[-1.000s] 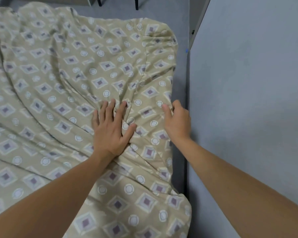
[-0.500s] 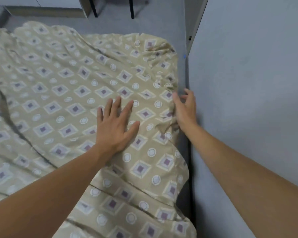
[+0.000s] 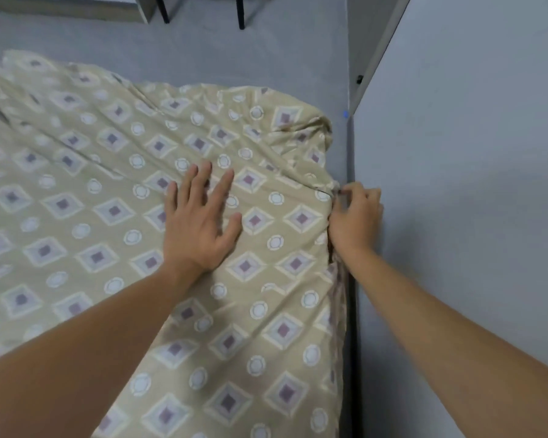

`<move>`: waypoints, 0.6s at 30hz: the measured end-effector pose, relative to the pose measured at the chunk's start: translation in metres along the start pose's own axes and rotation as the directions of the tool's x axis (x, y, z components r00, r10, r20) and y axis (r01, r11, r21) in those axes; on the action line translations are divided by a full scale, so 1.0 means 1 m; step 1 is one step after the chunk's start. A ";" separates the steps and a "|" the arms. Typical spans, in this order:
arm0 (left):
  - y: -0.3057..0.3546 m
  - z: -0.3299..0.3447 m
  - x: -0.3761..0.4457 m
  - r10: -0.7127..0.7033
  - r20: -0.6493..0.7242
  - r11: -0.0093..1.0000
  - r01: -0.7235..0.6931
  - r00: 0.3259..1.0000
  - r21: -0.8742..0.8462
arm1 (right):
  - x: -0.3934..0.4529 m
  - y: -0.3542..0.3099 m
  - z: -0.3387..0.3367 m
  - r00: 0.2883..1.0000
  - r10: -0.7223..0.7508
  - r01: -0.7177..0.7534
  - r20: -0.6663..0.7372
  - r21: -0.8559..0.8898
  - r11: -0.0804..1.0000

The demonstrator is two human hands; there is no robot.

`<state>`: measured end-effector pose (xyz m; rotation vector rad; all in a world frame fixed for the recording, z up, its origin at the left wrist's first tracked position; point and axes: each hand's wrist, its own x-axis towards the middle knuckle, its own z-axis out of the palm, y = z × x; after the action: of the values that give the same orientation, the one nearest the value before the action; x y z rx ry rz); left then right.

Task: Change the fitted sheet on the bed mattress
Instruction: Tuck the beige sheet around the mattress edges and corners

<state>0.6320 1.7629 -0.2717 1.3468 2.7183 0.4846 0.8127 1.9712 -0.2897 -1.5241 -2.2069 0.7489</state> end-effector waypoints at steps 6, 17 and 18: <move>-0.005 0.002 0.002 0.008 0.012 1.000 -0.008 1.000 -0.007 | 0.035 -0.109 0.014 0.974 -0.222 0.222 0.040 0.019 0.975; -0.005 0.001 0.011 -0.026 0.116 0.998 0.019 0.993 0.061 | 0.063 -0.117 0.059 0.969 -0.193 0.232 0.155 -0.293 0.927; -0.005 0.001 0.012 -0.037 0.136 0.997 0.028 0.990 0.067 | 0.064 -0.117 0.061 0.967 -0.187 0.233 0.175 -0.297 0.926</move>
<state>0.6208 1.7693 -0.2734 1.2962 2.6607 0.2925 0.6685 1.9849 -0.2678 -1.3708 -2.6515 0.4664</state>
